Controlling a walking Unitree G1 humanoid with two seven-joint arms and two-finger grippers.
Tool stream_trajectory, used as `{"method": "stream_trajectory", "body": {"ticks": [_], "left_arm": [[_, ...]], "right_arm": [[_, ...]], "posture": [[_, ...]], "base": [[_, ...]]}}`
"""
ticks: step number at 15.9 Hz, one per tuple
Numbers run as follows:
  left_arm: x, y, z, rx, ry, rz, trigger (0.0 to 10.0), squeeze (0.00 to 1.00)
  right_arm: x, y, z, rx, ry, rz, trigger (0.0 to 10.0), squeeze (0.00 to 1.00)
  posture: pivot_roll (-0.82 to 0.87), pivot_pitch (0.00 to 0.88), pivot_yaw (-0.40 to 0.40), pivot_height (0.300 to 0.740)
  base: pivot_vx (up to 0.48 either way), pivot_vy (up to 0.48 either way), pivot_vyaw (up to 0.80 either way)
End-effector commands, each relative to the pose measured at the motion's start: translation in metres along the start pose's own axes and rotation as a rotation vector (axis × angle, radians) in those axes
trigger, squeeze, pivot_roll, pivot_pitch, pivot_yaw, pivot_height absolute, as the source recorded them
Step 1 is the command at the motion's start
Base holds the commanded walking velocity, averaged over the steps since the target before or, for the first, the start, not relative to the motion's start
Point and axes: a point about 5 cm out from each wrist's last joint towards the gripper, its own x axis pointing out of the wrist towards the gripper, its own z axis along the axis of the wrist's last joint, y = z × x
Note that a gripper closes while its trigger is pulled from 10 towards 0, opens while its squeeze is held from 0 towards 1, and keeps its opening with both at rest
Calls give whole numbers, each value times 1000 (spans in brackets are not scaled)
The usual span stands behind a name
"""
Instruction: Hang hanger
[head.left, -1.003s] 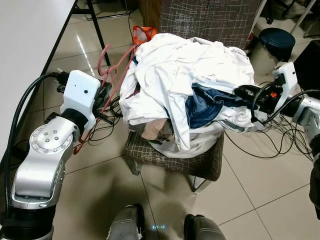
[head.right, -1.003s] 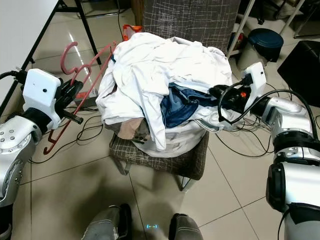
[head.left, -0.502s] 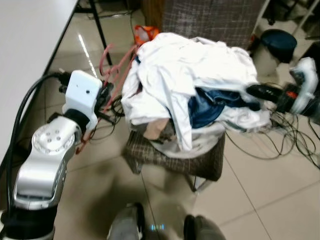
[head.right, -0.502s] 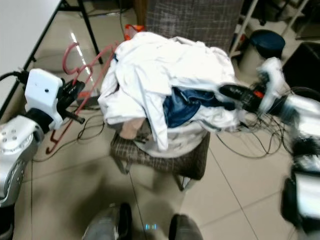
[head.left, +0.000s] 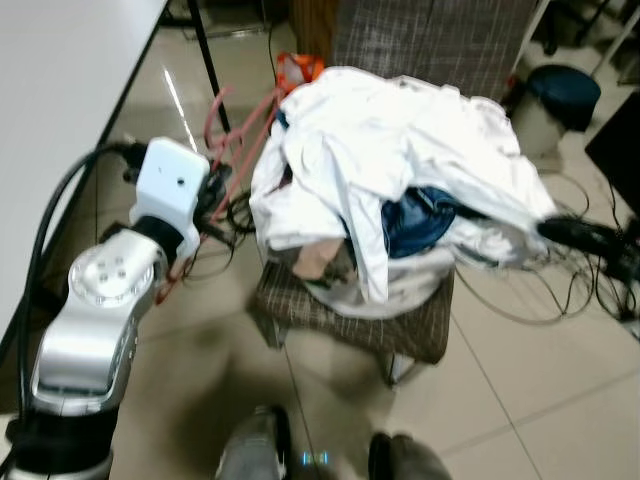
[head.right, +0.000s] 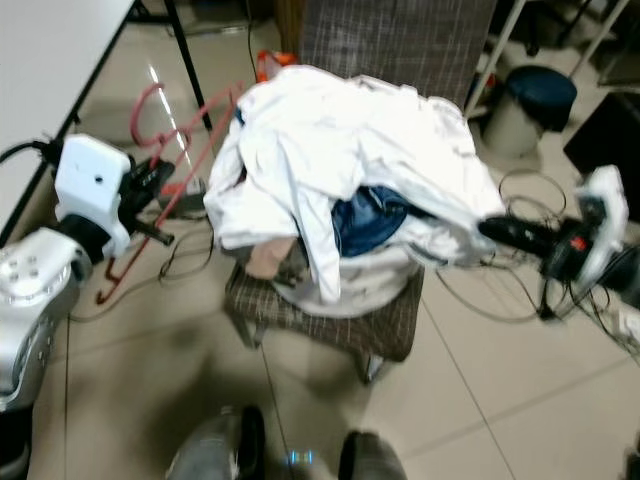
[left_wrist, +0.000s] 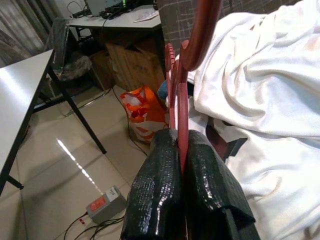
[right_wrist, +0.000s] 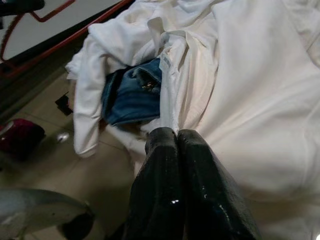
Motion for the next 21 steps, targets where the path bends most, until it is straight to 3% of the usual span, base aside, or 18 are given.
{"method": "stream_trajectory", "body": {"ticks": [1, 4, 5, 7, 8, 10, 11, 12, 15, 18, 20, 21], "left_arm": [[-1, 1, 1, 12, -3, 0, 10000, 0], [0, 1, 2, 12, -6, -2, 10000, 0], [0, 2, 1, 14, -5, -1, 10000, 0], [1, 1, 2, 15, -7, -1, 10000, 0], [2, 0, 2, 16, -9, -2, 10000, 0], [3, 0, 2, 18, -10, -5, 10000, 0], [3, 0, 2, 19, -10, -7, 10000, 0], [4, 0, 2, 20, -11, -8, 10000, 0], [2, 2, 3, 23, -11, 3, 10000, 0], [0, 4, 2, 21, -9, 15, 10000, 0], [1, 4, 2, 20, -9, 16, 10000, 0], [1, 3, 3, 18, -11, 14, 10000, 0]], "right_arm": [[-9, 3, 5, -12, 1, -10, 0, 0], [-19, 0, -9, -13, 60, -114, 0, 0], [-23, -10, -19, -67, 112, -269, 0, 0], [-17, -14, -23, -95, 94, -367, 275, 0], [-7, -17, -24, -133, 65, -420, 10000, 0], [8, -22, -24, -165, -3, -494, 10000, 0], [16, -22, -24, -150, -43, -493, 10000, 224], [22, -21, -25, -126, -78, -478, 10000, 1000], [37, -13, -30, -124, -115, -444, 10000, 1000], [32, -9, -30, -121, -203, -500, 10000, 1000], [19, -11, 0, -143, -463, -584, 10000, 1000], [19, -10, 4, -123, -501, -576, 10000, 1000]], "posture": [[-16, 176, 34, 740], [-14, 176, 36, 740], [-15, 176, 38, 740], [-15, 176, 40, 740], [-15, 175, 42, 740], [-17, 175, 47, 740], [-15, 175, 49, 740], [-10, 175, 45, 740], [-2, 174, 38, 740], [2, 172, 34, 740], [-1, 170, 39, 740], [-1, 171, 40, 740]], "base": [[0, 0, 0], [0, 0, 0], [0, 0, 0], [0, 0, 0], [0, 0, 0], [0, 0, 0], [0, 0, 0], [0, 0, 0], [0, 0, 0], [0, 0, 0], [0, 0, 0], [0, 0, 0]]}}
